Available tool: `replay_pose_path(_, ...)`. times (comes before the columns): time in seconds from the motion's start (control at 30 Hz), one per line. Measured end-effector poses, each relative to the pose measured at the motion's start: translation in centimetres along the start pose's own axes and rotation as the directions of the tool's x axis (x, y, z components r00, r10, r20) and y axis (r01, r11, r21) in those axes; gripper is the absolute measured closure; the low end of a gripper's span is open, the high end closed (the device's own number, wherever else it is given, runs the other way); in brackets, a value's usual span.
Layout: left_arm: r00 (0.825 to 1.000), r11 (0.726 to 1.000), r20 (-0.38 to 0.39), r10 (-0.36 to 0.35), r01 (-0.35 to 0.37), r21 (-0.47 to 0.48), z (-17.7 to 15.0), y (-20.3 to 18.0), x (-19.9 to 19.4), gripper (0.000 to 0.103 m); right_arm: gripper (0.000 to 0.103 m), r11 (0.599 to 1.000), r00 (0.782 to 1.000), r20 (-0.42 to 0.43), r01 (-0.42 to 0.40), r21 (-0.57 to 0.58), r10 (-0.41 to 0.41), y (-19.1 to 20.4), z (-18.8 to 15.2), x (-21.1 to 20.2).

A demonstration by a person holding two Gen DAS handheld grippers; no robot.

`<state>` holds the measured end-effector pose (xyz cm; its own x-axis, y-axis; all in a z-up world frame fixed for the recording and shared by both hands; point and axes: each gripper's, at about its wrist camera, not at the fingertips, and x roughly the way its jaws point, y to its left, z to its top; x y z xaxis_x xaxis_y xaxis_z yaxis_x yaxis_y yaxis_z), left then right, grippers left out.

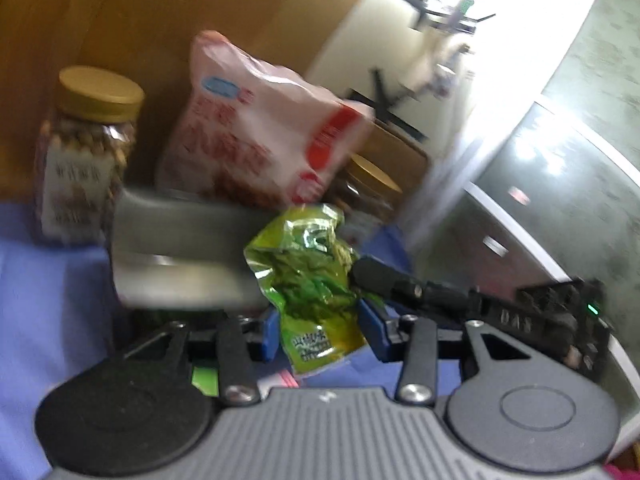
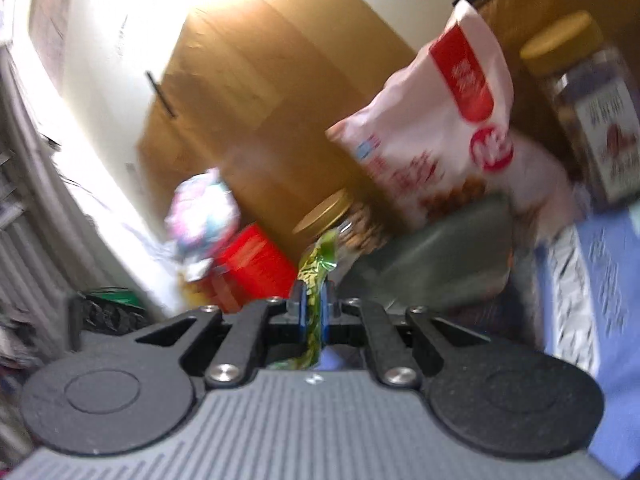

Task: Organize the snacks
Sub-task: 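Carry the green pouch over the dark tin and release it inside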

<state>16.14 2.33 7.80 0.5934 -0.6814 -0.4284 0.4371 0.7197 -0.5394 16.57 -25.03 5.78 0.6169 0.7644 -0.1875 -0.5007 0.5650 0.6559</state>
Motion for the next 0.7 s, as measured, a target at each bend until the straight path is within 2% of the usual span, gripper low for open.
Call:
replay_pose_path(0.03, 0.999, 0.999, 0.009, 0.034, -0.034, -0.002, 0.6, 0.4, 0.8, 0.062, 0.082, 0.997, 0.998, 0.02, 0.063, -0.051, -0.062, 0.1, 0.1, 0.9)
replay_pose_path(0.07, 0.997, 0.998, 0.019, 0.07, -0.07, 0.003, 1.0, 0.6, 1.4, 0.06, 0.071, 0.987, 0.992, 0.036, 0.125, -0.104, -0.122, 0.1, -0.1, 1.4)
replay_pose_path(0.1, 0.993, 0.994, 0.028, 0.111, -0.111, 0.016, 1.4, 0.8, 2.0, 0.058, 0.066, 0.963, 0.978, 0.054, 0.206, -0.175, -0.199, 0.3, -0.4, 2.2)
replay_pose_path(0.17, 0.985, 0.985, 0.03, 0.17, -0.171, 0.035, 1.6, 1.1, 2.6, 0.058, 0.063, 0.914, 0.955, 0.08, 0.298, -0.277, -0.287, 0.9, -1.2, 2.8)
replay_pose_path(0.2, 0.985, 0.985, 0.027, 0.171, -0.172, 0.034, 1.5, 1.3, 2.4, 0.058, 0.063, 0.907, 0.954, 0.081, 0.3, -0.295, -0.289, 1.0, -1.7, 2.5)
replay_pose_path(0.33, 0.991, 0.991, 0.059, 0.12, -0.124, 0.056, 0.0, 1.1, -0.3, 0.053, 0.063, 0.933, 0.973, 0.051, 0.228, -0.278, -0.223, 0.9, -3.1, -0.1)
replay_pose_path(0.43, 0.992, 0.992, 0.044, 0.119, -0.12, 0.042, -1.5, 1.4, -2.2, 0.05, 0.062, 0.948, 0.983, -0.016, 0.17, -0.269, -0.181, 1.3, -4.5, -1.0)
replay_pose_path(0.47, 0.991, 0.99, 0.022, 0.134, -0.135, 0.034, -2.1, 1.5, -2.5, 0.049, 0.062, 0.946, 0.982, -0.045, 0.162, -0.28, -0.182, 1.6, -4.9, -0.8)
replay_pose_path(0.5, 0.989, 0.988, 0.004, 0.15, -0.15, 0.024, -2.6, 1.8, -2.6, 0.044, 0.061, 0.939, 0.978, -0.075, 0.162, -0.303, -0.193, 2.0, -5.5, -0.4)
replay_pose_path(0.6, 0.985, 0.985, -0.043, 0.17, -0.171, -0.033, -4.1, 3.2, -3.0, 0.04, 0.054, 0.904, 0.958, -0.131, 0.189, -0.384, -0.256, 2.9, -7.2, 0.8)
replay_pose_path(0.67, 0.988, 0.987, -0.063, 0.143, -0.147, -0.072, -4.6, 4.1, -3.1, 0.037, 0.039, 0.888, 0.951, -0.164, 0.17, -0.427, -0.261, 3.5, -8.1, 1.1)
replay_pose_path(0.7, 0.988, 0.986, -0.071, 0.136, -0.142, -0.09, -4.7, 4.4, -2.9, 0.034, 0.036, 0.875, 0.946, -0.177, 0.165, -0.454, -0.27, 3.9, -8.6, 1.4)
